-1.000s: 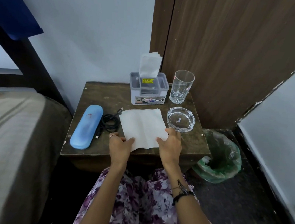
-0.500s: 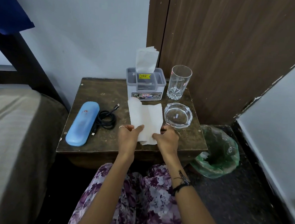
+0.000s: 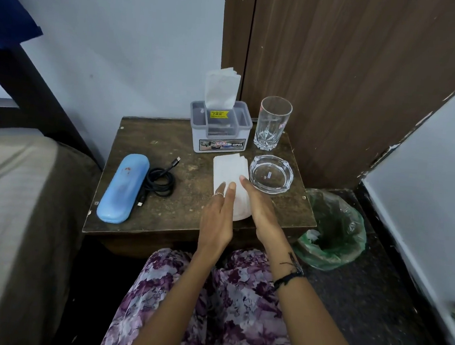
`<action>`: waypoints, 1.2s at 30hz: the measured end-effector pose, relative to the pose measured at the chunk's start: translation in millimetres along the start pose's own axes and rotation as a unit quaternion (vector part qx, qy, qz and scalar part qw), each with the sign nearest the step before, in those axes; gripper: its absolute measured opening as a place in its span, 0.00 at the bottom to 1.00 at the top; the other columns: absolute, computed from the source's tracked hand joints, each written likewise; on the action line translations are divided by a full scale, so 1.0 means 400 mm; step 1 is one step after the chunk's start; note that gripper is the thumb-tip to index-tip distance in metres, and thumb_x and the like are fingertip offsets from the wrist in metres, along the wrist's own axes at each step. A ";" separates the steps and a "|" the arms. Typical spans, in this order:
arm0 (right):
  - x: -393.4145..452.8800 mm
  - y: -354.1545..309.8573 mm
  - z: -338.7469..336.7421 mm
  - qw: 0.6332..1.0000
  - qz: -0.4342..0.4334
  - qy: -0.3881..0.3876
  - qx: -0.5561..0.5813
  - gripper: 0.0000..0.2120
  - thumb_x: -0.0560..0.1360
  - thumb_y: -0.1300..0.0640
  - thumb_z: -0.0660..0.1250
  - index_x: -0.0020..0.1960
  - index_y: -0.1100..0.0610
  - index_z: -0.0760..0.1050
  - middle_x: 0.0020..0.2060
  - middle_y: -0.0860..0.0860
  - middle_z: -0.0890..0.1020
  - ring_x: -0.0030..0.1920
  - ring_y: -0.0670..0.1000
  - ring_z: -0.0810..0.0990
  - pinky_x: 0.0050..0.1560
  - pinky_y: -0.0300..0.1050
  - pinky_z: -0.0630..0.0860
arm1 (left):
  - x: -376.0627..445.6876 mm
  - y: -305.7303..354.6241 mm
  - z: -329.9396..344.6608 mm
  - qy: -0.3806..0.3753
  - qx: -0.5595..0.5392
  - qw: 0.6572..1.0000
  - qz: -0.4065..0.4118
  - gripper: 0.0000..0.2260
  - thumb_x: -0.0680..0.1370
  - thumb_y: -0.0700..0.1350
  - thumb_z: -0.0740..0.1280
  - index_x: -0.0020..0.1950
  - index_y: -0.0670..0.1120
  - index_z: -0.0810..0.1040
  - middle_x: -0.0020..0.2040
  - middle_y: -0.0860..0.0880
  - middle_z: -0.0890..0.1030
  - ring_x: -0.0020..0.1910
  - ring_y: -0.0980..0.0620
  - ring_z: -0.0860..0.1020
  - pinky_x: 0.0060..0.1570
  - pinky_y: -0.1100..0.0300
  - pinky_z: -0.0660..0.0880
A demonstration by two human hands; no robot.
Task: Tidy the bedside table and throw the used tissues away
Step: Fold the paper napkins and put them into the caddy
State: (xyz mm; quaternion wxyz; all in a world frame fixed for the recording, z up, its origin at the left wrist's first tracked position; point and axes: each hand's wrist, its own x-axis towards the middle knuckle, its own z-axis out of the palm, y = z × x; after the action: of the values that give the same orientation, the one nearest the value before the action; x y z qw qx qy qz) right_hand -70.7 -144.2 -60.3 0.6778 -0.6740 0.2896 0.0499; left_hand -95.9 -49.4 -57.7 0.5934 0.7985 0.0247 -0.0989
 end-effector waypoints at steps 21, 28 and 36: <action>-0.003 -0.035 0.009 0.969 -0.193 -0.124 -0.091 0.21 0.76 0.63 0.64 0.68 0.59 0.67 0.60 0.53 0.77 0.61 0.51 0.75 0.61 0.46 0.73 | 0.081 0.032 -0.104 0.038 -0.028 0.996 0.079 0.14 0.77 0.38 0.64 0.62 0.44 0.72 0.57 0.46 0.79 0.57 0.48 0.77 0.55 0.51 0.76; -0.007 0.022 0.010 0.975 -0.166 -0.104 -0.102 0.34 0.71 0.61 0.72 0.72 0.55 0.60 0.59 0.47 0.75 0.59 0.46 0.74 0.56 0.41 0.71 | 0.078 -0.022 -0.106 -0.012 0.032 0.997 0.074 0.27 0.73 0.36 0.68 0.69 0.45 0.63 0.60 0.54 0.72 0.60 0.56 0.71 0.56 0.63 0.70; 0.001 0.011 0.033 0.965 -0.189 -0.094 -0.158 0.21 0.75 0.68 0.60 0.64 0.56 0.58 0.58 0.52 0.73 0.58 0.50 0.73 0.52 0.40 0.72 | 0.089 -0.013 -0.085 -0.003 0.096 0.994 0.059 0.14 0.78 0.38 0.63 0.63 0.38 0.72 0.52 0.46 0.77 0.51 0.49 0.75 0.39 0.65 0.69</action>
State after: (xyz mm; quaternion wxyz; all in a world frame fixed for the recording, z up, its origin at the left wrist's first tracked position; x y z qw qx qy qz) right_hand -68.2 -131.7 -65.5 0.5843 -0.8070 0.0800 0.0293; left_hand -57.4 -18.3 -59.9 0.5189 0.8515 -0.0337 -0.0678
